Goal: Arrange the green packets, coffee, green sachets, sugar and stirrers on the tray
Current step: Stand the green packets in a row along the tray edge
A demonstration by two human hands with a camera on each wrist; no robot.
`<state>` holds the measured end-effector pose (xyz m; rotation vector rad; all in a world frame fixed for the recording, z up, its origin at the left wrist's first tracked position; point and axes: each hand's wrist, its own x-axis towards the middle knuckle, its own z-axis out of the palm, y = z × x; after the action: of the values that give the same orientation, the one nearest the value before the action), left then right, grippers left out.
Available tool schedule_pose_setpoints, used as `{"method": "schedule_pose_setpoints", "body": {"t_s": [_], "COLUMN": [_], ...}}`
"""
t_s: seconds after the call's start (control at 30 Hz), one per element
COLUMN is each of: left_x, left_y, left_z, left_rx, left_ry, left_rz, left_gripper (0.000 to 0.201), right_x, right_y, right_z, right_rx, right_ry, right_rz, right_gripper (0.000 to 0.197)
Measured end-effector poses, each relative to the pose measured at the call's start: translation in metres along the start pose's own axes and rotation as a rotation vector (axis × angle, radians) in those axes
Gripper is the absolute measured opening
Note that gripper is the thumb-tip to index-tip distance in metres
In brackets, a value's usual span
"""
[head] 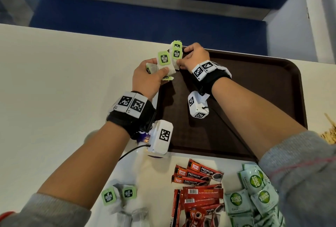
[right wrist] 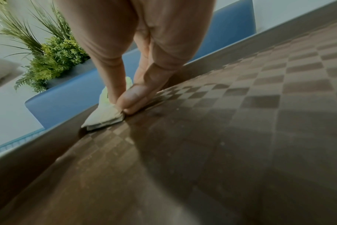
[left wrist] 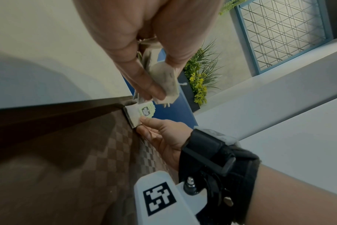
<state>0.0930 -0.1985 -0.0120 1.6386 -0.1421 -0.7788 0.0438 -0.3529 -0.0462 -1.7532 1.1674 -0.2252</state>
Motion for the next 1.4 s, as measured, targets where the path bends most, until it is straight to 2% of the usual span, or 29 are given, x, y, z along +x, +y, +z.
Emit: {"method": "schedule_pose_setpoints", "body": {"t_s": [0.2, 0.43, 0.6, 0.7, 0.77, 0.87, 1.1, 1.23, 1.4], "left_x": [0.0, -0.001, 0.0, 0.0, -0.001, -0.003, -0.004, -0.001, -0.001], "left_y": [-0.001, -0.002, -0.002, 0.0, 0.001, 0.001, 0.001, 0.001, 0.003], "left_z": [0.0, 0.0, 0.001, 0.002, 0.002, 0.002, -0.005, -0.009, -0.011], "left_rx": [0.011, 0.011, 0.029, 0.044, 0.048, 0.047, 0.136, 0.15, 0.128], "left_ry": [-0.004, -0.022, -0.035, -0.05, -0.06, -0.071, -0.053, -0.028, -0.022], "left_rz": [0.002, -0.005, -0.004, -0.005, -0.006, -0.007, 0.021, 0.027, 0.022], "left_gripper": [0.024, 0.028, 0.026, 0.024, 0.025, 0.032, 0.032, 0.03, 0.031], "right_x": [0.001, 0.001, -0.009, -0.022, -0.028, -0.032, -0.024, -0.015, -0.013], "right_y": [0.003, 0.002, -0.002, -0.012, -0.015, -0.013, -0.009, -0.003, 0.004], "right_z": [0.0, -0.002, -0.009, -0.016, -0.021, -0.027, -0.029, -0.025, -0.013], "right_rx": [-0.024, -0.173, -0.048, 0.036, 0.006, -0.047, 0.114, 0.007, -0.122], "right_ry": [0.003, 0.049, 0.017, -0.152, -0.295, -0.393, -0.254, -0.154, -0.141], "right_rz": [-0.026, -0.122, -0.154, -0.174, -0.208, -0.274, -0.196, -0.151, -0.116], "right_gripper": [0.036, 0.028, 0.021, 0.03, 0.036, 0.026, 0.006, 0.014, 0.016]}}
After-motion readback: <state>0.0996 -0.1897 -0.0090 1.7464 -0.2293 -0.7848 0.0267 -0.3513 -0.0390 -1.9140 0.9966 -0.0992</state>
